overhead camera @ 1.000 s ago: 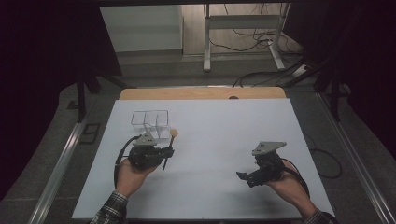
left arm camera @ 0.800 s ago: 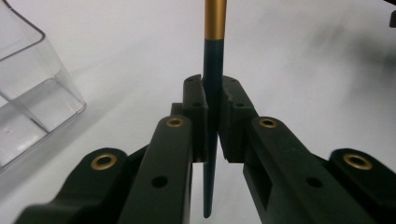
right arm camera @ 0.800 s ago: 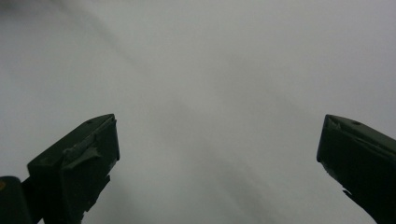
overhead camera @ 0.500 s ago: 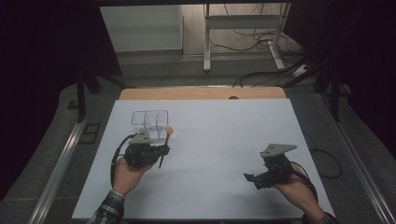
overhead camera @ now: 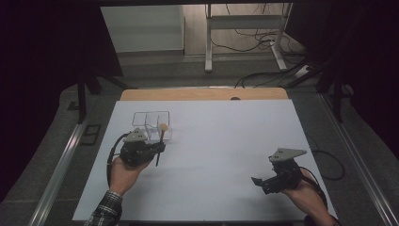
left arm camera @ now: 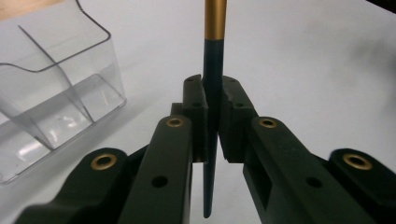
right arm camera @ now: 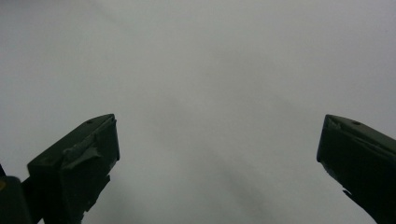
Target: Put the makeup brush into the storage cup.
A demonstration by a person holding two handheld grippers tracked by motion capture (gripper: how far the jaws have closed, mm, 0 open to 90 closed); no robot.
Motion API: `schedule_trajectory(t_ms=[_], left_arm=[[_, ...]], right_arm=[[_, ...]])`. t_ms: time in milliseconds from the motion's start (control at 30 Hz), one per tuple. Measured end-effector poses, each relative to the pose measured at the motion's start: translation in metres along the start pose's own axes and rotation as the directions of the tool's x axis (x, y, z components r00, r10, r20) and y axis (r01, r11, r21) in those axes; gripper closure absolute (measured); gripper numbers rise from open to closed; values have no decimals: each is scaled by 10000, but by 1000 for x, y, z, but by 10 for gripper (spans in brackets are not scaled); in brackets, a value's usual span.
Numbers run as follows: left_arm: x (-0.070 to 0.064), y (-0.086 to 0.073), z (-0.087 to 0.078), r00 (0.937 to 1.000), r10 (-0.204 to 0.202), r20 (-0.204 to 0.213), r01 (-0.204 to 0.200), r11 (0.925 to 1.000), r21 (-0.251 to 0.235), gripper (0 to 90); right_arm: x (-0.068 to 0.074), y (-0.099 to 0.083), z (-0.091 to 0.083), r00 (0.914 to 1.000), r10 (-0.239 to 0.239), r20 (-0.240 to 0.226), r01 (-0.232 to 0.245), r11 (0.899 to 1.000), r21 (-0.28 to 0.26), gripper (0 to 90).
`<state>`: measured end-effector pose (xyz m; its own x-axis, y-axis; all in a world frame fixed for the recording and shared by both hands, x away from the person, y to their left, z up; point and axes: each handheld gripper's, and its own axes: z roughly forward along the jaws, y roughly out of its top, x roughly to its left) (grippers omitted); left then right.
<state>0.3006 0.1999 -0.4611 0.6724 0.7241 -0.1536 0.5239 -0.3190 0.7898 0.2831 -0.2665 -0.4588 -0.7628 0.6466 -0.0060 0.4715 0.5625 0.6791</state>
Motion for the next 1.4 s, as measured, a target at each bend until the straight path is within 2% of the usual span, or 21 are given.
schedule_trajectory(t_ms=[433, 867, 1133, 1400], left_arm=[[4, 4, 1, 9994, -244, -246, 241, 9996, -124, 826], [6, 14, 5, 9991, -401, -160, 391, 9977, -553, 826], [9, 19, 6, 9985, -487, -247, 467, 9960, -756, 827], [14, 25, 6, 9983, -337, -484, 291, 9952, -932, 827]], right_arm=[[-2, -10, -9, 9998, 164, 108, -165, 9998, 61, 0], [-3, -17, -14, 9995, 286, 155, -287, 9996, 60, 0], [-3, -20, -18, 9990, 389, 204, -391, 9992, 54, 0], [-5, -24, -21, 9981, 561, 240, -562, 9984, 32, 0]])
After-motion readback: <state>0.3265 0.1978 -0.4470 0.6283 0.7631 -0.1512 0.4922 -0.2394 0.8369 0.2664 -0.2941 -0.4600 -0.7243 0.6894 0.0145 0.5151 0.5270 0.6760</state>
